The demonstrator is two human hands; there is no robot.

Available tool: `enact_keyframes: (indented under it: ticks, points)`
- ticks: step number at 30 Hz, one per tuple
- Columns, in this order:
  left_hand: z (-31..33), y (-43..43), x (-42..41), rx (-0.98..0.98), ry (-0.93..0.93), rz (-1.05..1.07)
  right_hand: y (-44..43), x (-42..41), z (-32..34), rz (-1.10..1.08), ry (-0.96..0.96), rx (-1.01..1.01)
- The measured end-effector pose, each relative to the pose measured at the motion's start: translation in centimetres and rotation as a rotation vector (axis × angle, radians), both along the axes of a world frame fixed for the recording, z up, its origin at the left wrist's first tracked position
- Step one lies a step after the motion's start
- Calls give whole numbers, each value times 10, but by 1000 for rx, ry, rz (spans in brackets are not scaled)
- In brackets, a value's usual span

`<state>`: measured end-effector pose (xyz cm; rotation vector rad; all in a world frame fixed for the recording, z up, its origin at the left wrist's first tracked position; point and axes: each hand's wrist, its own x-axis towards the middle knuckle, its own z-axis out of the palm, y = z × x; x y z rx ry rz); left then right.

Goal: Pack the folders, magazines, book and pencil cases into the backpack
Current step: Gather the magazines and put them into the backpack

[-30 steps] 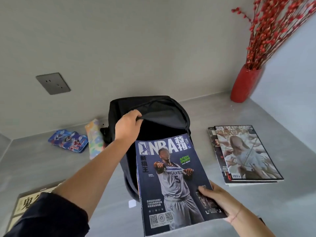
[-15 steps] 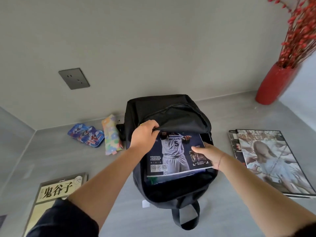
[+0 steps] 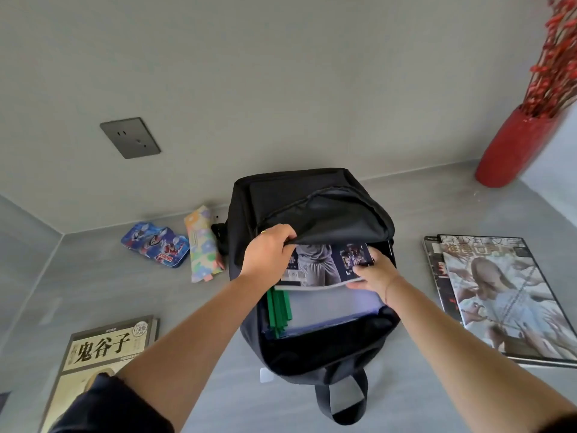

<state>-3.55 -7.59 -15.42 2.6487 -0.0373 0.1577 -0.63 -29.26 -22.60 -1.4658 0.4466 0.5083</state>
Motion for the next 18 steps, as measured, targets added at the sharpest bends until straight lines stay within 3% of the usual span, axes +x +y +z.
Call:
enact_keyframes:
  ticks: [2, 6, 11, 14, 16, 18]
  points:
    - [-3, 0, -2, 10, -9, 5, 10, 9, 3, 31, -32, -132]
    - [-10, -6, -5, -16, 41, 19, 8, 0, 2, 180, -188, -782]
    - [-11, -55, -8, 39, -52, -98, -33, -12, 19, 160, -427, -730]
    - [-9, -114, -15, -31, -88, -182, -84, -12, 23, 28, -414, -837]
    - [-13, -157, -20, -144, -19, -234, -124, -15, 19, 3, -333, -973]
    - [-20, -200, -23, -270, 168, -234, -169, -23, 13, -41, -246, -1024]
